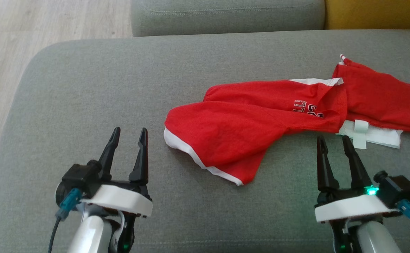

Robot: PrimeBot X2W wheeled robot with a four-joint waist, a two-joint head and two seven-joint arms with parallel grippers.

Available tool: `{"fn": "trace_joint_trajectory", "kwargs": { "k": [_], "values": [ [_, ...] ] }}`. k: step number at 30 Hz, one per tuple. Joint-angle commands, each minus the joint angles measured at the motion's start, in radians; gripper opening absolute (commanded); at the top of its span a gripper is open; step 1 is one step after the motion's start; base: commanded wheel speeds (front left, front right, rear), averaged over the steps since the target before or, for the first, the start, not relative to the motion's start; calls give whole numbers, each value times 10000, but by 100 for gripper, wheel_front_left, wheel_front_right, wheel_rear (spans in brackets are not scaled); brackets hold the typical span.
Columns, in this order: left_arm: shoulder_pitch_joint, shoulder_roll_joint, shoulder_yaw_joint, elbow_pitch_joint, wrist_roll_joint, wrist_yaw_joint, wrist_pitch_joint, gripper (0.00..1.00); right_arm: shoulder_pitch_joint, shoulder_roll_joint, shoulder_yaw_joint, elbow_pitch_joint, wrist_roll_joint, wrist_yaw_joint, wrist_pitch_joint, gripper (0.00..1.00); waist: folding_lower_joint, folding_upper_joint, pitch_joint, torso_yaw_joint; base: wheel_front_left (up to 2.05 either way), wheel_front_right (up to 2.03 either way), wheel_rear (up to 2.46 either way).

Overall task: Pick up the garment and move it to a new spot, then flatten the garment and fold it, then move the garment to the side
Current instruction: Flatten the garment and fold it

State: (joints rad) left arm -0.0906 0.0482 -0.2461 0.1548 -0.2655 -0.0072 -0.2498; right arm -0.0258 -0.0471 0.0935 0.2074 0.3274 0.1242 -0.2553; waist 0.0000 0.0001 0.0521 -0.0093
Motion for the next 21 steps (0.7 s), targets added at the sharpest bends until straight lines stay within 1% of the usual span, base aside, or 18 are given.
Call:
{"fn": "trace_joint_trajectory", "kwargs": {
  "k": [1, 7, 11, 18, 21],
  "values": [
    [-315, 20, 340, -402, 72, 47, -120, 100, -317, -32, 293, -505, -2, 65, -64, 100, 0, -1, -1, 38, 0, 0, 0],
    [-342, 20, 270, -372, 101, -3, -120, 100, -291, -32, 350, -597, -219, 65, -64, 100, 0, -1, 32, 249, 0, 0, 0],
    [-379, 20, 181, -301, 86, -36, -120, 100, -385, -32, 864, -397, -557, 65, 77, 100, 0, -1, 126, 492, 0, 0, 0],
    [-485, 20, 49, -206, -2, -31, -120, 100, -588, -32, 2361, 231, -1311, 65, 1421, 100, 0, -1, 339, 1036, 0, 0, 0],
    [-543, 20, 23, -184, -38, -23, -120, 100, -726, -32, 2684, 647, -1764, 65, 2034, 100, 0, -1, 459, 1253, 0, 0, 0]
  ]
}}
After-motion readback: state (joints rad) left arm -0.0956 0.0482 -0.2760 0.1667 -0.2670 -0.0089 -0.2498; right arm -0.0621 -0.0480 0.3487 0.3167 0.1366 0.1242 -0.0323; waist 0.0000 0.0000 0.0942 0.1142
